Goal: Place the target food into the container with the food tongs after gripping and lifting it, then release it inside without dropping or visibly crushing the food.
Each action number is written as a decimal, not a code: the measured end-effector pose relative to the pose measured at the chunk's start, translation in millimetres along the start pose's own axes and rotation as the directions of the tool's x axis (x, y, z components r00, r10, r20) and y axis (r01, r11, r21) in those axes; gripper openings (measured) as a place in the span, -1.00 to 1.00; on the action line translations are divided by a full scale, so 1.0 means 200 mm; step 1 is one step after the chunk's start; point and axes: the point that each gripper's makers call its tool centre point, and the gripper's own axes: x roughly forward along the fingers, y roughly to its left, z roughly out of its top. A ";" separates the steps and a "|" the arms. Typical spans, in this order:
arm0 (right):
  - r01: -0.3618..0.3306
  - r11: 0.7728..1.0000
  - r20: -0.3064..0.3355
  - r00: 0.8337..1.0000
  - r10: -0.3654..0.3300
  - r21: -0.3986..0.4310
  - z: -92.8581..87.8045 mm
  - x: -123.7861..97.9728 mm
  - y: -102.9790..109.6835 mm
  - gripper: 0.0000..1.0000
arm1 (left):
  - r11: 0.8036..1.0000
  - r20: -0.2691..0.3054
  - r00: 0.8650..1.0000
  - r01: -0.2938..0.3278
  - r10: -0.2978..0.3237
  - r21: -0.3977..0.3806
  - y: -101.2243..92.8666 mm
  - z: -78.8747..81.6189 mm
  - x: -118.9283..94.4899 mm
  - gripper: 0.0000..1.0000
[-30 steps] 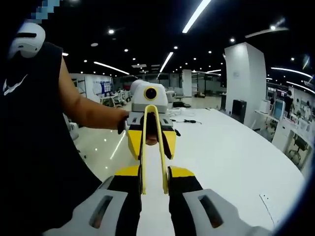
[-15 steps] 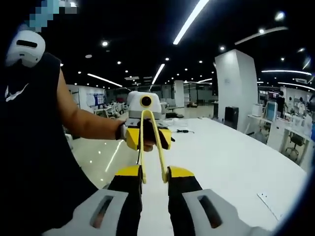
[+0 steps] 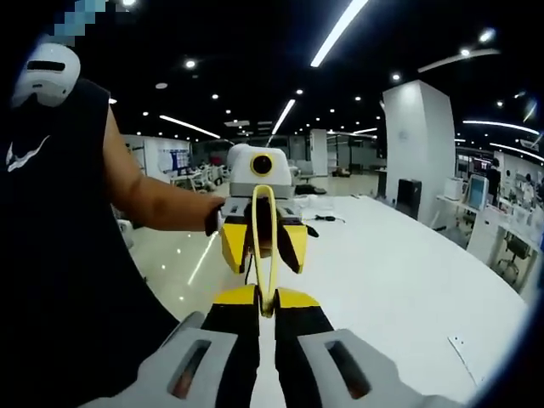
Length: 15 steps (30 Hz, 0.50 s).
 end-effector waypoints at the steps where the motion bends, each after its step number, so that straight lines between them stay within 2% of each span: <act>1: 0.002 1.000 0.001 1.000 -0.002 -0.002 0.00 0.00 0.00 -0.92 | 1.000 0.006 1.000 -0.022 0.022 0.017 0.02 0.01 0.00 -0.62; 2: 0.001 1.000 0.005 1.000 -0.001 0.000 0.01 0.00 0.00 -0.92 | 0.999 0.023 0.999 -0.024 0.023 0.027 0.02 0.02 0.01 -0.59; 6: 0.000 1.000 0.004 1.000 0.000 -0.007 0.01 -0.01 0.00 -0.93 | 1.000 0.023 1.000 -0.014 0.013 0.019 0.01 0.02 0.01 -0.68; 15: -0.003 1.000 -0.009 1.000 0.002 -0.030 0.03 -0.03 0.00 -0.93 | 0.999 -0.008 1.000 -0.003 0.004 0.036 0.00 0.01 0.01 -0.71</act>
